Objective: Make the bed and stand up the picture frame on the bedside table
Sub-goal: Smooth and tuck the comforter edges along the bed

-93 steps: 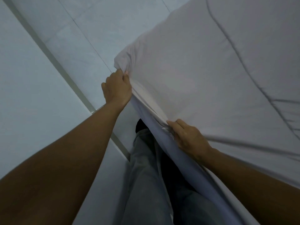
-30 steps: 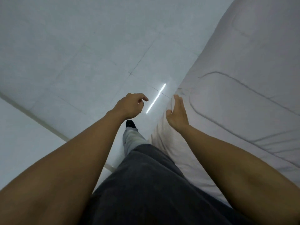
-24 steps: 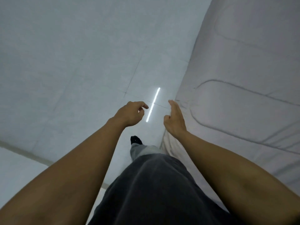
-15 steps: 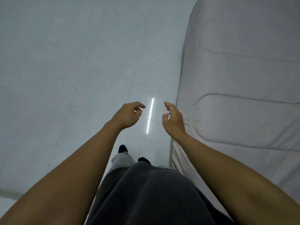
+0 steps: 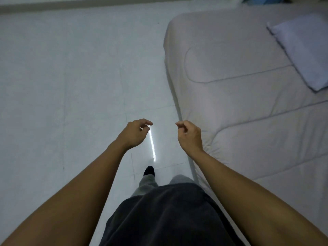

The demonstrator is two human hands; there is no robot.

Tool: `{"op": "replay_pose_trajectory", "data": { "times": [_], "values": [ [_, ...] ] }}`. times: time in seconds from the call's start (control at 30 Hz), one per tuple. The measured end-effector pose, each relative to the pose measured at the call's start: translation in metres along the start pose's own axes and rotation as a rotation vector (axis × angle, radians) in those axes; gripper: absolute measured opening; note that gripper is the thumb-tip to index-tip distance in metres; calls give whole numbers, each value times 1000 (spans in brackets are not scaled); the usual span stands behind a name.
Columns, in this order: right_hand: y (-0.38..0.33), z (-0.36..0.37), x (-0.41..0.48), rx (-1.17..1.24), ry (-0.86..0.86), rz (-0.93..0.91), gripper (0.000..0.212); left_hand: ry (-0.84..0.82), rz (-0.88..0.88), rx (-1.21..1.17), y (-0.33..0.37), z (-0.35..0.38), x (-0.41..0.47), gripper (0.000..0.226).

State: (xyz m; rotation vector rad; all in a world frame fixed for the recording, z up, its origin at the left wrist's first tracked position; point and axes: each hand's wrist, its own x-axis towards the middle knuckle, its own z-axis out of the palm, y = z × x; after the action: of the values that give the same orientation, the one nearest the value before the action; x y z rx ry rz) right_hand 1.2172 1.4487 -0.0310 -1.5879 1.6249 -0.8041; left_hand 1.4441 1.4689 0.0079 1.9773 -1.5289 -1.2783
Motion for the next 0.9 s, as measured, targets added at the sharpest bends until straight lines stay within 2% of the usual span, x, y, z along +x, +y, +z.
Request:
{"op": "replay_pose_trajectory", "data": {
  "times": [0.2,0.3,0.6,0.73,0.9],
  "values": [
    [-25,15,80,46,132,64,26,-54,84,-7,32,-57,93,29],
    [-24,24,130,77,168,159,25,-56,107,6,41,-79,150,28],
    [-42,39,333,172,203,320,23,-102,108,60,101,-149,343,27],
    [-65,47,431,213,210,319,17,-110,117,19,133,-186,424,27],
    [-88,69,536,177,243,305,17,-143,93,-20,155,-233,522,41]
  ]
}}
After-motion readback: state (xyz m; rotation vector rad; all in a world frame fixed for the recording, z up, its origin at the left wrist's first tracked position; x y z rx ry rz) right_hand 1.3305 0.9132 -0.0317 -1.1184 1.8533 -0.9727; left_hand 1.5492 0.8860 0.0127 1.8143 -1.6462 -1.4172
